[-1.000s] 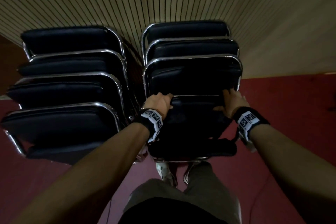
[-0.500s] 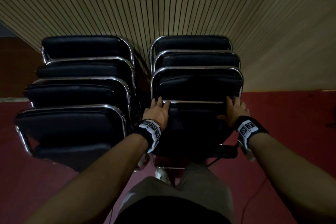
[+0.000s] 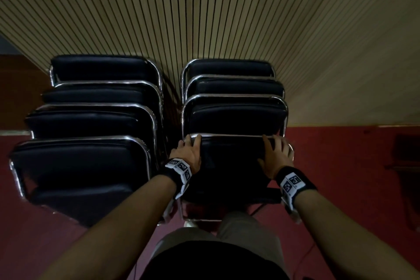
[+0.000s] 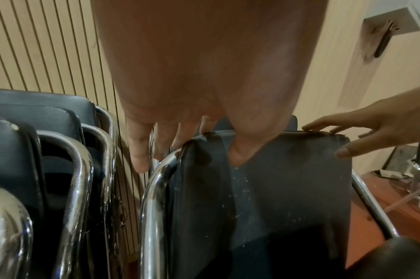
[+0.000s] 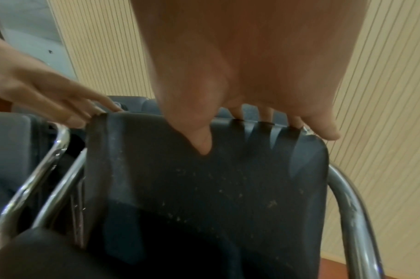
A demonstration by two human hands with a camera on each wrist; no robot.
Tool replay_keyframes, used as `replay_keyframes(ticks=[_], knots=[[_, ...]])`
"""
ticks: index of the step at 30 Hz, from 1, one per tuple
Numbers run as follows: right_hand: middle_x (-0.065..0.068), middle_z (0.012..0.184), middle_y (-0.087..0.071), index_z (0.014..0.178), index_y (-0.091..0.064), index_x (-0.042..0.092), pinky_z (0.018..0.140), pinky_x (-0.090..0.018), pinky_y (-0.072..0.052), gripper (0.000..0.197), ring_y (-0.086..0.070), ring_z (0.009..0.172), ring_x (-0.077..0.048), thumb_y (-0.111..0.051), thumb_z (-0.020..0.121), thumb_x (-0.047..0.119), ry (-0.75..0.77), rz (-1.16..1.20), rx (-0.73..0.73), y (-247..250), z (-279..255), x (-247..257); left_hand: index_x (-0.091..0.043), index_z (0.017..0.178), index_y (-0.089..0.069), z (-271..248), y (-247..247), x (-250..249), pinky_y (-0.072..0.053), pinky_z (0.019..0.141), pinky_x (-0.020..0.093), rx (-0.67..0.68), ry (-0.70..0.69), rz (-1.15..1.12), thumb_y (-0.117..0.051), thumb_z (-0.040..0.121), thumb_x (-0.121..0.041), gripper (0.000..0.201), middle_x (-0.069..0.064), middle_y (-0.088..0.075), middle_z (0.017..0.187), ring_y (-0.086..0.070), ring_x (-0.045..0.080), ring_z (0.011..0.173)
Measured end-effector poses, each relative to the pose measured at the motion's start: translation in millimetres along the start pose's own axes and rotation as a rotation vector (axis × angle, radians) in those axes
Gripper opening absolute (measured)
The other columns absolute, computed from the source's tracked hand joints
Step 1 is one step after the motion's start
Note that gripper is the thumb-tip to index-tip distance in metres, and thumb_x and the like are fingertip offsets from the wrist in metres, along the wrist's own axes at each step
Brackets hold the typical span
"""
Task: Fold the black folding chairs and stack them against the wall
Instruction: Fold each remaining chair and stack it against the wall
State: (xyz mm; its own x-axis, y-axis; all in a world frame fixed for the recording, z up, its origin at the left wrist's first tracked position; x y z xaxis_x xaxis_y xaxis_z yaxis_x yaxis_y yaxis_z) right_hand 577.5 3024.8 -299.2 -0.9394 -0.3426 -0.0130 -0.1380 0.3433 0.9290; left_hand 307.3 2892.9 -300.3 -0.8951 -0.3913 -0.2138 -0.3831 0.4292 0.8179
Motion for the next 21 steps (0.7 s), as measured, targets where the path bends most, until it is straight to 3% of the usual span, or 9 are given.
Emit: replay_keyframes(ticks=[9, 13, 21], knots=[[-0.003, 0.164, 0.007, 0.16, 0.003, 0.035, 0.121, -0.063, -0.01, 0.092, 0.0, 0.152, -0.036, -0.06, 0.093, 0.047, -0.007, -0.017, 0.009, -12, -24, -3, -0.024, 0.159, 0.002, -15, -7, 1, -0.037, 0.11, 0.057, 0.012, 0.05, -0.071, -0.049, 0.095, -0.039, 0.083, 0.011, -0.005, 0.167, -0.022, 0.04, 0.148], [-0.007, 0.163, -0.005, 0.16, -0.003, 0.037, 0.115, -0.073, -0.014, 0.09, -0.008, 0.149, -0.036, -0.06, 0.092, 0.052, 0.033, -0.096, -0.054, -6, -14, 0, -0.03, 0.157, 0.013, -24, -14, 9, -0.033, 0.113, 0.057, 0.041, 0.12, -0.128, -0.05, 0.096, -0.039, 0.088, 0.009, -0.001, 0.168, -0.02, 0.041, 0.15], [-0.01, 0.166, -0.004, 0.161, -0.001, 0.031, 0.116, -0.073, -0.008, 0.091, -0.005, 0.151, -0.04, -0.059, 0.093, 0.047, 0.188, -0.085, -0.034, -2, 1, 5, -0.03, 0.158, 0.01, -44, -22, -1, -0.031, 0.115, 0.056, 0.026, 0.253, -0.183, -0.044, 0.097, -0.034, 0.082, 0.008, -0.002, 0.168, -0.02, 0.041, 0.15]])
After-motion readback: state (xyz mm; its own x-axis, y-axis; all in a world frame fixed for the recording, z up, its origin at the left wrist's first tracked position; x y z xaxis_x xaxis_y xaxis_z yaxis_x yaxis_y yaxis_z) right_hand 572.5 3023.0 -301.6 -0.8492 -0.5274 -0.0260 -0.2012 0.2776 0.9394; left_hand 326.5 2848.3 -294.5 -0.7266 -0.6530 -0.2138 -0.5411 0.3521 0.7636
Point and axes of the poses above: each hand's wrist, its own z-axis towards the middle knuckle, its own y-axis out of the back of the hand, x = y × z, the point moved 3 cm from there along z, towards the middle knuckle
